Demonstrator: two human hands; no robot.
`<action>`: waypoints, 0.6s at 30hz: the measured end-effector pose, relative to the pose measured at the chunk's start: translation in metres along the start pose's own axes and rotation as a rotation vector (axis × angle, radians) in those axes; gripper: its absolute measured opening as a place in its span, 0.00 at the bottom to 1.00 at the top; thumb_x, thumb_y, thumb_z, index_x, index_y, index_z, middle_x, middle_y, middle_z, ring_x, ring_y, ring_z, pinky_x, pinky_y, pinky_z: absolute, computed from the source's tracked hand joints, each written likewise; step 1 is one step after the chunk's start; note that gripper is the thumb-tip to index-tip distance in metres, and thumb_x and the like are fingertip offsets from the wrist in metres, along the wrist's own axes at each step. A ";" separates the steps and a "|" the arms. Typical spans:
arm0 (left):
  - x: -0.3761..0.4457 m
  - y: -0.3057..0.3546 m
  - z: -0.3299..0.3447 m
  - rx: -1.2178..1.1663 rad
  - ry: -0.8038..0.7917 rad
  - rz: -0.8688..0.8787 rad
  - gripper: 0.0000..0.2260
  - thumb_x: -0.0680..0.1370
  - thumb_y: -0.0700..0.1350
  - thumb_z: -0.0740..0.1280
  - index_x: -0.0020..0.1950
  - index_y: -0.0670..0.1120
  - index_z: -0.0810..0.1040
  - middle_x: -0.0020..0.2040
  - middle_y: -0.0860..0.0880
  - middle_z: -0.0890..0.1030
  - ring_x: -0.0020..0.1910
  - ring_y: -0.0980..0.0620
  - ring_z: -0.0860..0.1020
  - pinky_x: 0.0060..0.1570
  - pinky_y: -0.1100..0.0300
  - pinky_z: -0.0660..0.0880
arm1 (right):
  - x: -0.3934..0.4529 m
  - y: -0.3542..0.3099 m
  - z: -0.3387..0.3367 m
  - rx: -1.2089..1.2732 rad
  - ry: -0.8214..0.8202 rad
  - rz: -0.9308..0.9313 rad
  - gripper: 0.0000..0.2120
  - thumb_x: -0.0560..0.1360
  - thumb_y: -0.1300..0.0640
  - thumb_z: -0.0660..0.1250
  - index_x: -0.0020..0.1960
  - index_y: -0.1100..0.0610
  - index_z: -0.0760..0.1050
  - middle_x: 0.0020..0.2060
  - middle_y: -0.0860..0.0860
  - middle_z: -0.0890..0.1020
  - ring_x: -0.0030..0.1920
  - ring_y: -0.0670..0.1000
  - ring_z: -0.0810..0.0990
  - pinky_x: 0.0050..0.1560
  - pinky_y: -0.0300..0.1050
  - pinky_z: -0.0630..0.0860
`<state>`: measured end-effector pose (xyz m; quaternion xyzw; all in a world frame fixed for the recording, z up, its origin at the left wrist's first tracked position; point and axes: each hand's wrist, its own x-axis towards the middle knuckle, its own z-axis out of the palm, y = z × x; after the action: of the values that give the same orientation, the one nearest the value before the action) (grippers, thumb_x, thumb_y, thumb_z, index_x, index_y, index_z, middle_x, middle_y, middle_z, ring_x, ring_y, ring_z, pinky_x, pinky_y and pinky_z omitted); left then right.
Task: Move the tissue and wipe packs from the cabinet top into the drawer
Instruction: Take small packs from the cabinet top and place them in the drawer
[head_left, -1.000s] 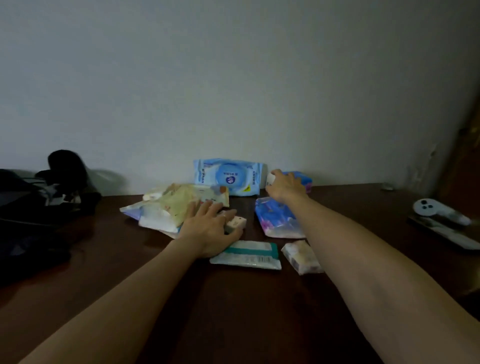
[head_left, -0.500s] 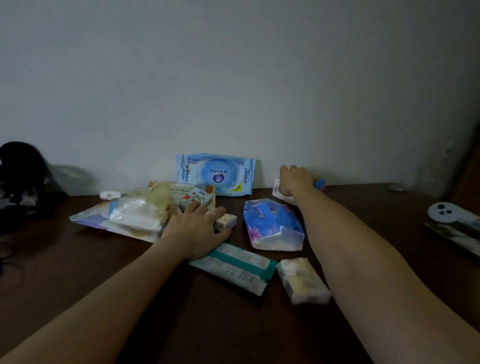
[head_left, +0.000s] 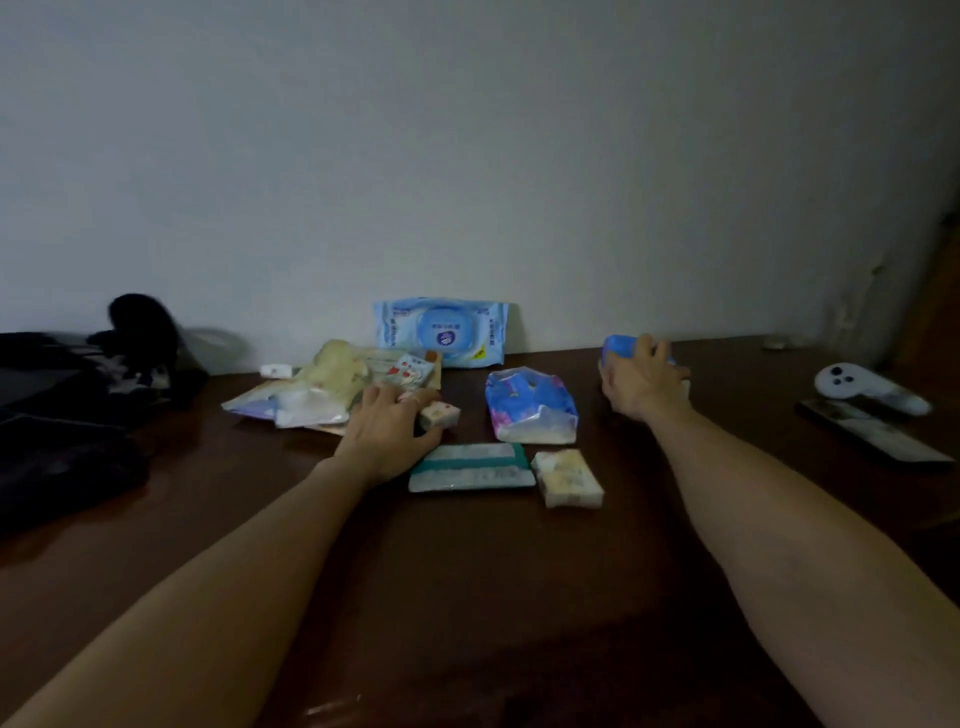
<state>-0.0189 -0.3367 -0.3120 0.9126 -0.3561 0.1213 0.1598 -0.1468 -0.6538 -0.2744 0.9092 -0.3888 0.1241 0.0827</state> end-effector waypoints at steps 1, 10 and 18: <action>-0.011 0.002 -0.008 -0.071 0.011 -0.037 0.27 0.77 0.67 0.60 0.74 0.59 0.67 0.67 0.42 0.70 0.68 0.40 0.65 0.67 0.45 0.66 | -0.013 0.005 -0.003 0.044 0.036 0.003 0.21 0.78 0.44 0.65 0.69 0.47 0.67 0.69 0.60 0.61 0.68 0.64 0.61 0.61 0.70 0.68; -0.149 -0.003 -0.061 -0.031 0.073 -0.144 0.25 0.75 0.65 0.63 0.70 0.58 0.71 0.64 0.43 0.70 0.63 0.38 0.69 0.59 0.43 0.72 | -0.175 0.013 -0.022 0.316 0.098 0.302 0.38 0.70 0.33 0.66 0.75 0.43 0.57 0.75 0.65 0.58 0.67 0.69 0.65 0.66 0.64 0.65; -0.268 -0.002 -0.100 -0.032 0.294 -0.151 0.24 0.72 0.66 0.58 0.63 0.55 0.73 0.56 0.43 0.71 0.43 0.36 0.78 0.42 0.49 0.74 | -0.332 -0.025 -0.051 0.524 0.339 0.309 0.35 0.70 0.38 0.68 0.72 0.43 0.59 0.73 0.61 0.61 0.63 0.64 0.68 0.60 0.61 0.69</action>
<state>-0.2201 -0.1336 -0.3099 0.9066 -0.2613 0.2352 0.2335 -0.3580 -0.3959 -0.3232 0.7965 -0.4574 0.3798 -0.1097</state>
